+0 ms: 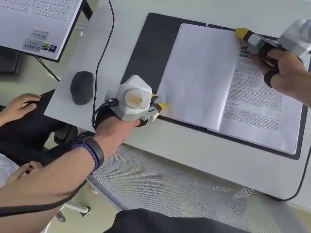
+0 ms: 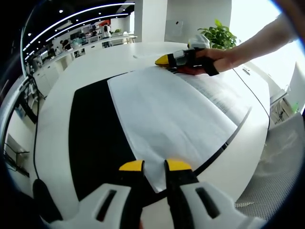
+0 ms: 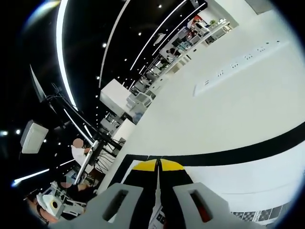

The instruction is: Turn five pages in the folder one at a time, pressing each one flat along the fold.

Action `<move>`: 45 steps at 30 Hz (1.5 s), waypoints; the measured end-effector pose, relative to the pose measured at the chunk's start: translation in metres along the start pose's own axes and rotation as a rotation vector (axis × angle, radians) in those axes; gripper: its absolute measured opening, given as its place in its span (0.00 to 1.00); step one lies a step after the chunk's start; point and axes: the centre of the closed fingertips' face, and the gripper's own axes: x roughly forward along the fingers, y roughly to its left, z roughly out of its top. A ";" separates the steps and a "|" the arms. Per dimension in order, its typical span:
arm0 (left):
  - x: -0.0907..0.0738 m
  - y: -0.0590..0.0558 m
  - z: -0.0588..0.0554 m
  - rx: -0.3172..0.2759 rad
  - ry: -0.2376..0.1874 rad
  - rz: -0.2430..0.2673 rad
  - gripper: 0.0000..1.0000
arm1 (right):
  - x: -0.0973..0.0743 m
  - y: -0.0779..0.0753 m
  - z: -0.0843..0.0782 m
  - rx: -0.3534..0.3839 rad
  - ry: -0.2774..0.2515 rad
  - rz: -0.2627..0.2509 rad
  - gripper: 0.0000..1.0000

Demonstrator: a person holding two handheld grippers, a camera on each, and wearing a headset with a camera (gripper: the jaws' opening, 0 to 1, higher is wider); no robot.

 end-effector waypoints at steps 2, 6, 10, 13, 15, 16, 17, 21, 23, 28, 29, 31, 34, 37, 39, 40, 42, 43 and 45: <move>0.000 0.000 0.000 -0.002 0.000 -0.001 0.14 | -0.002 0.002 -0.004 -0.001 0.010 0.013 0.00; 0.000 0.000 0.000 -0.008 -0.005 -0.005 0.14 | -0.010 0.013 -0.019 -0.046 0.061 0.062 0.00; -0.001 0.001 0.000 -0.007 0.000 -0.008 0.13 | -0.019 0.020 -0.032 -0.054 0.089 0.091 0.00; -0.001 0.000 0.000 -0.005 -0.002 -0.007 0.13 | -0.027 0.026 -0.042 -0.068 0.115 0.119 0.00; -0.001 0.000 0.000 -0.006 -0.002 -0.007 0.13 | -0.033 0.032 -0.050 -0.076 0.132 0.135 0.00; -0.001 0.000 0.000 -0.004 -0.002 -0.008 0.13 | -0.035 0.034 -0.053 -0.081 0.144 0.145 0.00; -0.001 0.000 0.000 -0.004 -0.002 -0.008 0.13 | -0.038 0.037 -0.058 -0.096 0.159 0.155 0.00; -0.001 0.000 0.000 -0.006 -0.003 -0.007 0.13 | -0.054 0.052 -0.080 -0.143 0.209 0.194 0.00; -0.002 -0.001 0.000 -0.006 -0.005 -0.006 0.13 | -0.062 0.054 -0.087 -0.131 0.211 0.205 0.00; -0.002 -0.001 0.001 -0.005 -0.003 -0.007 0.13 | -0.078 0.067 -0.105 -0.119 0.224 0.231 0.00; -0.002 -0.001 0.001 -0.004 -0.003 -0.007 0.13 | -0.082 0.073 -0.112 -0.123 0.238 0.242 0.00; -0.002 -0.001 0.001 -0.006 -0.004 -0.008 0.13 | -0.090 0.083 -0.125 -0.132 0.267 0.265 0.00; -0.002 -0.001 0.001 -0.004 -0.004 -0.008 0.13 | -0.099 0.094 -0.139 -0.143 0.294 0.286 0.00; -0.001 -0.001 0.001 -0.004 -0.005 -0.008 0.13 | -0.108 0.102 -0.151 -0.144 0.315 0.304 0.00; -0.001 -0.001 0.001 -0.004 -0.005 -0.007 0.13 | -0.113 0.107 -0.160 -0.144 0.332 0.316 0.00; -0.001 -0.001 0.001 -0.003 -0.005 -0.007 0.13 | -0.117 0.111 -0.165 -0.147 0.347 0.327 0.00; -0.001 -0.001 0.001 -0.003 -0.005 -0.007 0.13 | -0.123 0.115 -0.174 -0.144 0.365 0.339 0.00; -0.001 -0.001 0.001 -0.003 -0.005 -0.008 0.13 | -0.126 0.117 -0.177 -0.142 0.371 0.344 0.00; -0.001 -0.001 0.001 -0.002 -0.005 -0.007 0.13 | -0.132 0.122 -0.185 -0.141 0.390 0.357 0.00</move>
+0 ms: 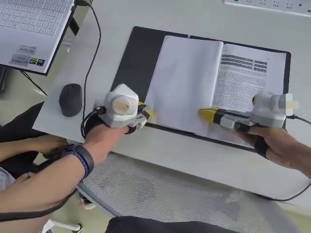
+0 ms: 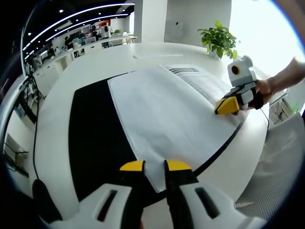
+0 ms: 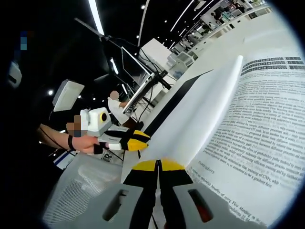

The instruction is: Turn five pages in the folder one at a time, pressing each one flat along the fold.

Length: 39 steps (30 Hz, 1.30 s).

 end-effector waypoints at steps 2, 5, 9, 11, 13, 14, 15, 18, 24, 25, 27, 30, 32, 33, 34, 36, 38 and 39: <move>0.000 0.000 0.000 -0.002 -0.001 0.001 0.13 | -0.002 0.004 -0.006 0.003 0.009 0.008 0.00; 0.000 0.000 0.000 -0.002 -0.003 0.002 0.13 | -0.002 0.010 -0.013 0.010 0.022 0.018 0.00; 0.001 0.000 0.001 -0.001 -0.004 0.000 0.13 | -0.003 0.016 -0.022 0.007 0.038 0.029 0.00; 0.000 0.000 0.001 -0.002 -0.006 0.002 0.13 | -0.004 0.016 -0.021 0.011 0.032 0.025 0.00; 0.000 -0.001 0.001 -0.001 -0.006 0.002 0.13 | -0.004 0.015 -0.021 0.015 0.030 0.025 0.00; 0.000 -0.001 0.001 -0.001 -0.006 0.001 0.13 | -0.004 0.015 -0.021 0.015 0.030 0.025 0.00; 0.000 -0.001 0.001 -0.001 -0.005 0.001 0.12 | -0.003 0.015 -0.021 0.016 0.032 0.025 0.00; 0.000 -0.001 0.002 0.002 -0.002 0.001 0.12 | -0.004 0.015 -0.021 0.017 0.039 0.027 0.00; 0.001 0.000 0.001 0.005 0.002 0.000 0.12 | -0.004 0.015 -0.021 0.020 0.038 0.026 0.00; 0.000 0.000 0.001 0.005 0.001 -0.001 0.12 | -0.004 0.015 -0.021 0.020 0.039 0.025 0.00; 0.000 0.000 0.001 0.005 0.001 -0.002 0.12 | -0.004 0.015 -0.022 0.023 0.041 0.024 0.00; 0.001 0.001 0.000 0.004 0.005 -0.001 0.12 | -0.004 0.015 -0.021 0.033 0.039 0.025 0.00; 0.001 0.000 0.000 0.007 0.009 -0.003 0.13 | -0.004 0.015 -0.021 0.043 0.036 0.022 0.00; 0.001 0.000 0.000 0.010 0.012 -0.004 0.13 | -0.004 0.015 -0.021 0.054 0.036 0.020 0.00; 0.001 0.000 0.000 0.013 0.014 -0.007 0.13 | -0.004 0.015 -0.021 0.060 0.036 0.018 0.00; 0.001 -0.001 0.000 0.020 0.021 -0.011 0.14 | -0.004 0.016 -0.019 0.069 0.035 0.010 0.00; 0.001 -0.001 0.001 0.021 0.027 -0.014 0.15 | -0.006 0.014 -0.014 0.074 0.016 -0.008 0.00; 0.002 0.000 0.001 0.022 0.029 -0.016 0.16 | -0.007 0.013 -0.009 0.075 -0.002 -0.017 0.00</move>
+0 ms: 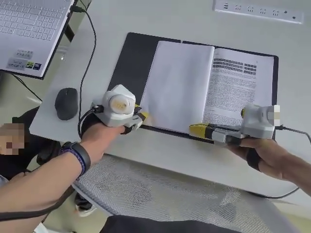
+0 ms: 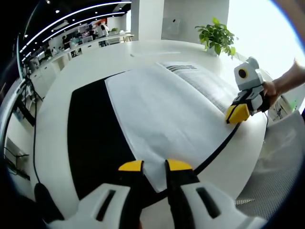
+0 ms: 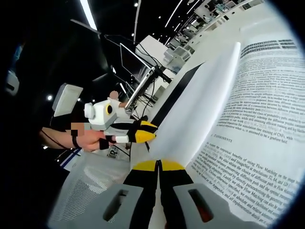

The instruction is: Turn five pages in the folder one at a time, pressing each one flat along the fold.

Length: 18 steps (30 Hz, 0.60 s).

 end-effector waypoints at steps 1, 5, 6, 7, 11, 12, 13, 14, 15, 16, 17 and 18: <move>0.000 0.001 0.001 -0.004 0.001 -0.002 0.17 | -0.001 0.000 0.004 0.002 -0.019 -0.007 0.00; -0.002 0.002 0.007 -0.017 -0.005 -0.006 0.21 | -0.008 0.003 0.020 -0.005 -0.059 -0.017 0.02; -0.003 0.002 0.010 -0.013 -0.009 -0.005 0.22 | -0.010 0.004 0.023 -0.009 -0.064 -0.020 0.03; -0.004 0.002 0.013 -0.007 -0.015 -0.005 0.23 | -0.011 0.004 0.024 -0.016 -0.066 -0.026 0.05; -0.012 0.002 0.028 0.000 -0.044 -0.006 0.27 | -0.020 0.003 0.033 -0.063 -0.071 -0.077 0.13; -0.014 0.001 0.031 0.002 -0.050 -0.009 0.28 | -0.022 0.003 0.035 -0.074 -0.074 -0.087 0.13; -0.016 0.000 0.034 0.008 -0.055 -0.009 0.29 | -0.026 0.003 0.038 -0.087 -0.078 -0.105 0.15; -0.017 0.000 0.035 0.010 -0.057 -0.009 0.30 | -0.028 0.003 0.039 -0.092 -0.080 -0.111 0.16; -0.019 -0.001 0.038 0.015 -0.065 -0.010 0.31 | -0.032 0.003 0.042 -0.104 -0.086 -0.128 0.18; -0.022 -0.001 0.040 0.017 -0.071 -0.010 0.31 | -0.035 0.002 0.043 -0.115 -0.090 -0.143 0.19; -0.024 -0.002 0.041 0.017 -0.075 -0.009 0.32 | -0.041 -0.003 0.046 -0.138 -0.093 -0.181 0.19; -0.026 -0.002 0.042 0.018 -0.079 -0.008 0.33 | -0.046 -0.004 0.047 -0.145 -0.095 -0.203 0.21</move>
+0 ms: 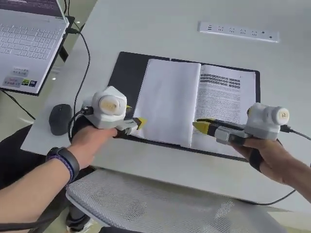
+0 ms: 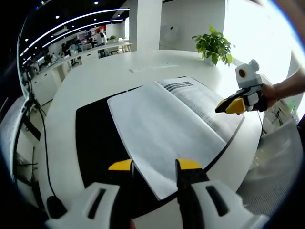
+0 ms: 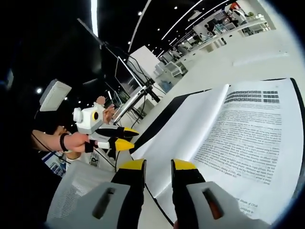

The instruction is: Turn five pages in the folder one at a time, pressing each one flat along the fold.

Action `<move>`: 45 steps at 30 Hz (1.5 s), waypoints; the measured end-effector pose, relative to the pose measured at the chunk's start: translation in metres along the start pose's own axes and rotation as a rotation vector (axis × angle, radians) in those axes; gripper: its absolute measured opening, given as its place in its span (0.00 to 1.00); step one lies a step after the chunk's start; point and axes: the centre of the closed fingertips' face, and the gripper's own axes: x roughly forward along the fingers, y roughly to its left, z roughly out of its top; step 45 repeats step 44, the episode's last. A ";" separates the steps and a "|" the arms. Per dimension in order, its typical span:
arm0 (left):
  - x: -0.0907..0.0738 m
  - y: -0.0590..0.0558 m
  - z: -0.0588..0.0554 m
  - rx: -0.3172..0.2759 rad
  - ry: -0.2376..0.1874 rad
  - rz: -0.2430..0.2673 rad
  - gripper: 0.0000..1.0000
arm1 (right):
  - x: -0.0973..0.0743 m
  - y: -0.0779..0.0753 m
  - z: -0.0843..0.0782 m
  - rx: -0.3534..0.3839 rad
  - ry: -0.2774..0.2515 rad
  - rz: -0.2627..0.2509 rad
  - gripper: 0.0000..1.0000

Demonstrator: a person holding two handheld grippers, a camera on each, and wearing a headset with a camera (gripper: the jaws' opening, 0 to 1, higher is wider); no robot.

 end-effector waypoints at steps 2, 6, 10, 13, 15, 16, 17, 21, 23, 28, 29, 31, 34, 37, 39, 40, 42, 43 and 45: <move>-0.005 -0.001 0.003 0.003 -0.012 0.002 0.34 | -0.011 -0.006 0.007 -0.018 -0.020 -0.049 0.23; -0.017 0.000 0.009 0.001 -0.035 0.006 0.36 | -0.030 -0.010 0.015 -0.056 -0.040 -0.103 0.26; -0.029 0.001 0.017 -0.002 -0.061 0.014 0.38 | -0.054 -0.013 0.027 -0.082 -0.073 -0.153 0.32; -0.037 0.001 0.023 0.006 -0.077 0.019 0.41 | -0.070 -0.015 0.035 -0.109 -0.089 -0.191 0.37; -0.044 0.001 0.028 0.007 -0.090 0.022 0.43 | -0.082 -0.015 0.041 -0.128 -0.099 -0.215 0.42; -0.047 0.001 0.030 0.010 -0.096 0.023 0.44 | -0.087 -0.014 0.042 -0.135 -0.101 -0.224 0.44; -0.051 0.002 0.032 0.014 -0.100 0.025 0.45 | -0.095 -0.015 0.045 -0.147 -0.103 -0.244 0.46; -0.064 0.003 0.039 0.022 -0.120 0.032 0.48 | -0.118 -0.014 0.049 -0.182 -0.113 -0.292 0.53; -0.072 0.005 0.043 0.024 -0.132 0.038 0.51 | -0.130 -0.012 0.049 -0.190 -0.119 -0.313 0.56; -0.090 0.010 0.049 0.017 -0.157 0.057 0.55 | -0.156 -0.008 0.043 -0.204 -0.122 -0.368 0.61; -0.093 0.011 0.050 0.014 -0.162 0.062 0.56 | -0.159 -0.007 0.042 -0.203 -0.124 -0.373 0.63; -0.103 0.013 0.054 0.009 -0.182 0.072 0.58 | -0.169 -0.003 0.037 -0.196 -0.130 -0.377 0.65; -0.113 0.015 0.056 0.000 -0.204 0.082 0.62 | -0.177 0.001 0.032 -0.200 -0.126 -0.395 0.69; -0.122 0.016 0.054 -0.010 -0.217 0.092 0.64 | -0.183 0.006 0.027 -0.201 -0.128 -0.409 0.71; -0.125 0.016 0.052 -0.018 -0.221 0.094 0.66 | -0.185 0.008 0.023 -0.202 -0.127 -0.416 0.72; -0.126 0.015 0.049 -0.023 -0.219 0.093 0.66 | -0.186 0.009 0.022 -0.204 -0.124 -0.420 0.73; -0.128 0.013 0.046 -0.026 -0.216 0.091 0.67 | -0.186 0.011 0.018 -0.208 -0.113 -0.426 0.75; -0.129 0.013 0.044 -0.027 -0.217 0.091 0.68 | -0.186 0.012 0.016 -0.210 -0.108 -0.428 0.75; -0.130 0.011 0.043 -0.031 -0.222 0.087 0.69 | -0.186 0.013 0.013 -0.214 -0.100 -0.429 0.76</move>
